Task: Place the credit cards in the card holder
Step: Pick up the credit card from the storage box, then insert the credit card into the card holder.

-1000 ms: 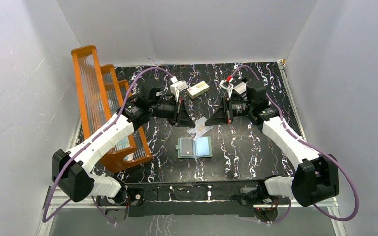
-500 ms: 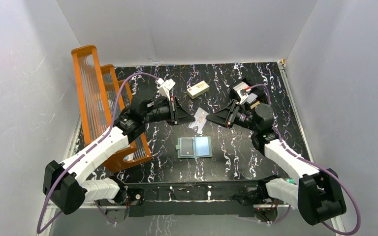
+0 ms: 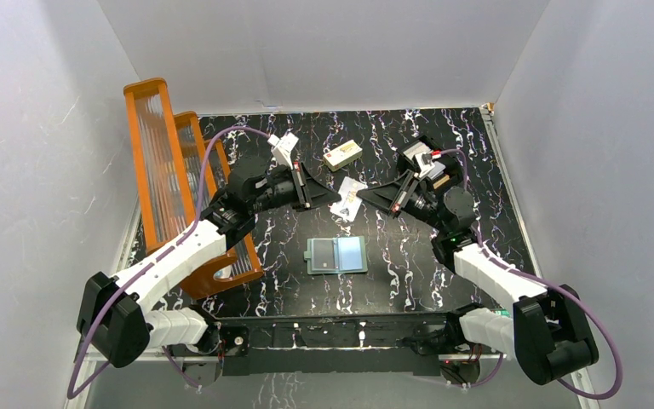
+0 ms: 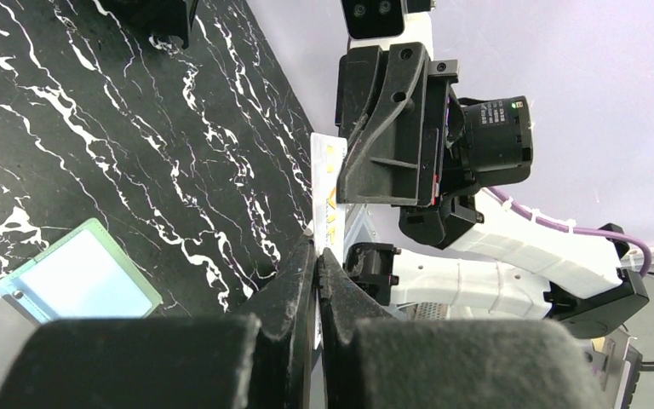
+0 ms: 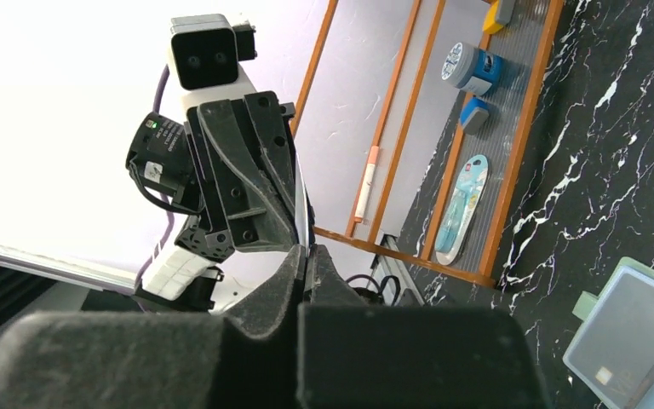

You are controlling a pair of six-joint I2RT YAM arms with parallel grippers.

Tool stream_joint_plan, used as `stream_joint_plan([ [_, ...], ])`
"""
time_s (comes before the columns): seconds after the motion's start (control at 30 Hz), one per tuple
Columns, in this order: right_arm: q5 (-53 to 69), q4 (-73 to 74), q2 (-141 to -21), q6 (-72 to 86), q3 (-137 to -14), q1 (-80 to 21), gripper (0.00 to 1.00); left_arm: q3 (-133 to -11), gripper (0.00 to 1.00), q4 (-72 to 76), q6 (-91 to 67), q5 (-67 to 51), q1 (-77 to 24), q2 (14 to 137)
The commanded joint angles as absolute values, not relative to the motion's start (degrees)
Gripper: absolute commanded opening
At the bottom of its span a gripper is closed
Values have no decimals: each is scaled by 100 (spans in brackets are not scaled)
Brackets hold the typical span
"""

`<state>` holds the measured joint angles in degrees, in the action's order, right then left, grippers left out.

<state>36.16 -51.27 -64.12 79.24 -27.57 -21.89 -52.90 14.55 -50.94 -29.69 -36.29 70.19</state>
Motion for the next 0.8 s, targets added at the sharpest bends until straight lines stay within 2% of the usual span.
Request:
stream_joint_plan([
  [0.0,3372,-5736,-6289,7999,-2601,-2250,0,-5273,6,1475,-5053,-2745,-3630,7014],
  [0.13,3414,-4994,-6186,7315,-2687,-2226,0,-5314,38,694,-4675,-2326,-3625,6861],
  [0.23,3326,-3643,-6083,6271,-2967,-2197,0,-5394,42,-9,-4293,-1922,-3630,6807],
  [0.33,3292,-2510,-6221,5427,-3274,-2157,0,-5575,41,-863,-3875,-1620,-3630,6920],
  [0.43,3345,-2160,-6517,5035,-3285,-2132,0,-5546,34,-1179,-3740,-1508,-3630,7092],
  [0.77,3628,-2264,-7619,4518,-3047,-2147,0,-5341,15,-1493,-3514,-1422,-3774,8153],
])
